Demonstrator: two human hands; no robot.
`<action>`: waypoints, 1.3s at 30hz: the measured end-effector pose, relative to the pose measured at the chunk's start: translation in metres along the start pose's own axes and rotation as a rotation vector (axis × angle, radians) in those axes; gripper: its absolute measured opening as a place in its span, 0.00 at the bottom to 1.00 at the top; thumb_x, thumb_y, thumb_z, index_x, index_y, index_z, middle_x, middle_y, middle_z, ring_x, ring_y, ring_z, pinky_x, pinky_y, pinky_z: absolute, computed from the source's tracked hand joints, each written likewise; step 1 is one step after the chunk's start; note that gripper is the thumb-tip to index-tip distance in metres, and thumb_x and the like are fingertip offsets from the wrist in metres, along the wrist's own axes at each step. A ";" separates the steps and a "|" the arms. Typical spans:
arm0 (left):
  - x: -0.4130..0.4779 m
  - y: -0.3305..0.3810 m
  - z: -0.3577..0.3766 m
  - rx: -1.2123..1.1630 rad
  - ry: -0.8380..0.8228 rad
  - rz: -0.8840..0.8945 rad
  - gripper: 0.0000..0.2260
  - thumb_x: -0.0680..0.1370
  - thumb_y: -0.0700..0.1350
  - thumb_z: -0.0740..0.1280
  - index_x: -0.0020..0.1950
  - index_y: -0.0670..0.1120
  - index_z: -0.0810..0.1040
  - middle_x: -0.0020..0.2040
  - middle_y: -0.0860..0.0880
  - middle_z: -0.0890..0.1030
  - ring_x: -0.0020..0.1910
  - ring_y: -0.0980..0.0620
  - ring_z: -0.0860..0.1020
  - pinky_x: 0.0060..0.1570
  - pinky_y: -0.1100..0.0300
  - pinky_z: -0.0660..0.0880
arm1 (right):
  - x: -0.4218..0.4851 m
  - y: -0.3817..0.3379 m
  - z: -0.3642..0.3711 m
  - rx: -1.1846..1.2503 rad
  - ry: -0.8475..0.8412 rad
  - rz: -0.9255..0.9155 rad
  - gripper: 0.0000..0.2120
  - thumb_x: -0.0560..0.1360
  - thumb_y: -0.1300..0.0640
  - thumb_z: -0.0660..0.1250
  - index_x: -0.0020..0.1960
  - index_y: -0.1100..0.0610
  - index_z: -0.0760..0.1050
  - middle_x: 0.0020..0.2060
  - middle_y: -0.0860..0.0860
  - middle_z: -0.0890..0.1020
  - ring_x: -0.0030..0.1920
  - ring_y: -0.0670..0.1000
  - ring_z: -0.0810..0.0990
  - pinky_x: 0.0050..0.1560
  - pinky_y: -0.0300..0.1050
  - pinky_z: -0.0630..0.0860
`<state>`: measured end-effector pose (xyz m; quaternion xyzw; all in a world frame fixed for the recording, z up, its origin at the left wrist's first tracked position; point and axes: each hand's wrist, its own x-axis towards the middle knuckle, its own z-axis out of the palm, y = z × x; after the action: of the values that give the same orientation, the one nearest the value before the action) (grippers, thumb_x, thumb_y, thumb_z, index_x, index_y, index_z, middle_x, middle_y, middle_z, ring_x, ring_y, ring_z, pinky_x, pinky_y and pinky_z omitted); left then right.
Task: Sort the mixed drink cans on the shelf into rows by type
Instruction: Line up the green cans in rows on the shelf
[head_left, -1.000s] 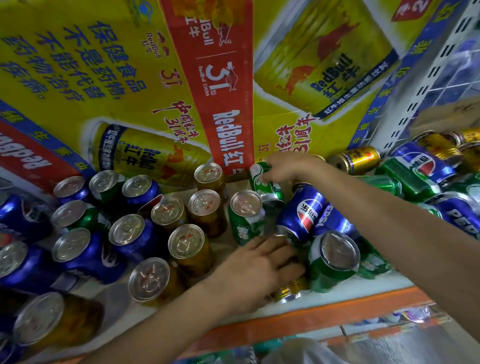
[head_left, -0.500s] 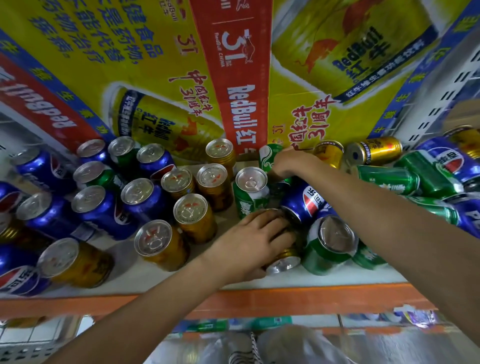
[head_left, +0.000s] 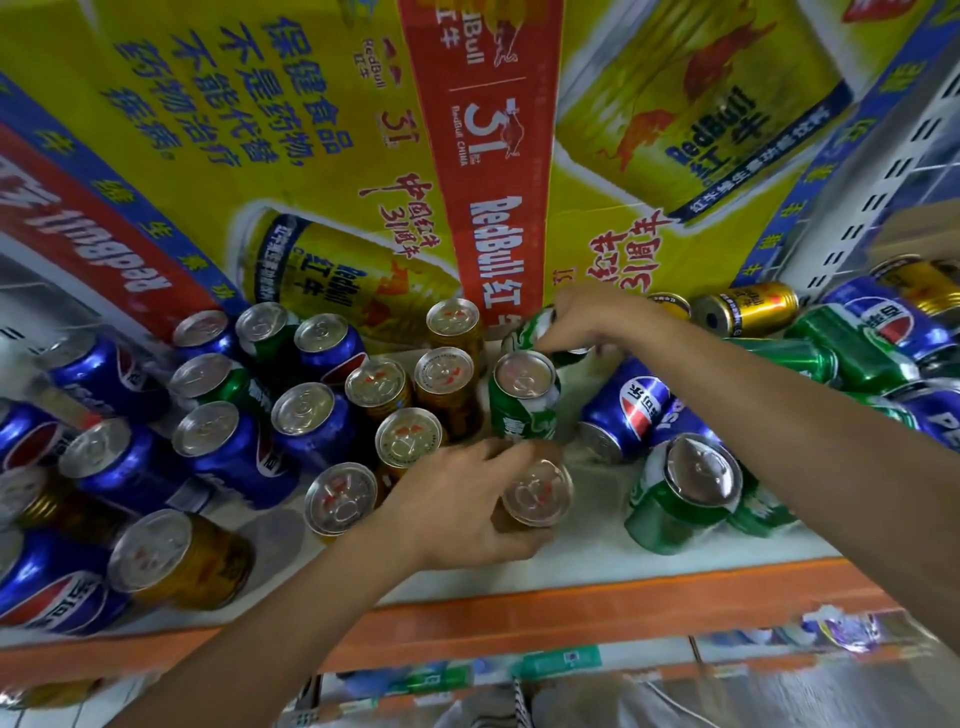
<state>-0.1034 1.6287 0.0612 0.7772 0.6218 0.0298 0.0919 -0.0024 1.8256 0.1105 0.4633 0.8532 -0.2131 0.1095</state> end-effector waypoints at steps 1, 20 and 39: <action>-0.002 -0.003 -0.001 0.001 0.017 -0.029 0.33 0.71 0.68 0.63 0.71 0.53 0.63 0.59 0.50 0.75 0.56 0.49 0.75 0.47 0.60 0.69 | 0.001 -0.003 -0.001 0.015 0.017 -0.004 0.17 0.73 0.49 0.69 0.55 0.59 0.73 0.44 0.55 0.78 0.42 0.54 0.78 0.36 0.43 0.79; 0.023 0.018 -0.021 0.026 0.296 0.136 0.14 0.72 0.52 0.62 0.47 0.44 0.80 0.44 0.47 0.80 0.44 0.46 0.78 0.40 0.58 0.77 | -0.012 0.016 0.001 0.265 0.119 -0.085 0.15 0.81 0.53 0.58 0.64 0.59 0.72 0.59 0.56 0.76 0.57 0.55 0.73 0.50 0.43 0.67; 0.131 0.075 -0.012 0.080 -0.281 -0.258 0.31 0.76 0.46 0.67 0.73 0.44 0.53 0.61 0.40 0.75 0.58 0.39 0.75 0.54 0.48 0.72 | -0.010 0.139 -0.019 -0.063 0.157 -0.058 0.22 0.75 0.60 0.64 0.68 0.50 0.69 0.65 0.53 0.74 0.63 0.56 0.72 0.61 0.47 0.70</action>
<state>-0.0033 1.7416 0.0778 0.6905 0.6980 -0.1158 0.1502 0.1195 1.8939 0.0942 0.4501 0.8784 -0.1522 0.0507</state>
